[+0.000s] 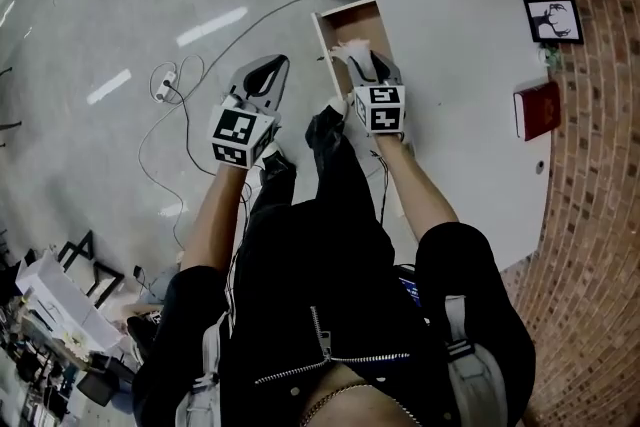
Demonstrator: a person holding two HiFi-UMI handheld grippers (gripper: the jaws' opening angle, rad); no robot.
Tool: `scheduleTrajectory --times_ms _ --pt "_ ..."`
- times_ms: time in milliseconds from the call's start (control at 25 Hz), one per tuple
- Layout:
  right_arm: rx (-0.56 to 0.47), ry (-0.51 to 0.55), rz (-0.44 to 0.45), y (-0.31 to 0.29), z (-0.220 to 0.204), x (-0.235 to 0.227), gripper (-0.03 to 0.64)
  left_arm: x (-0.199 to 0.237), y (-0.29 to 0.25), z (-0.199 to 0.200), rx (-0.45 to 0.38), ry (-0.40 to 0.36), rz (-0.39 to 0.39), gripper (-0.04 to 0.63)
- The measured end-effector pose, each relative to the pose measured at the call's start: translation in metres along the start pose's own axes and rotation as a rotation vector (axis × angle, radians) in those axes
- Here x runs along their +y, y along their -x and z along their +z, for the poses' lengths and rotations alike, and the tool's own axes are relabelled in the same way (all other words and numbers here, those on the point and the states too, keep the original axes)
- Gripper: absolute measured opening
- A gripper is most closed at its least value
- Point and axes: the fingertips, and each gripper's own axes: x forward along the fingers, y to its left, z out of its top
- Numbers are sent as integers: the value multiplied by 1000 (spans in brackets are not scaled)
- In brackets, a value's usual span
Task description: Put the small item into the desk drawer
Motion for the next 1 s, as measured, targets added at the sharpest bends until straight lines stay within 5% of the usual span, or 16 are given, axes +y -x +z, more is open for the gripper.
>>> scheduleTrajectory --times_ms 1000 --pt "282 -118 24 -143 -133 -31 178 23 -55 -78 108 113 91 21"
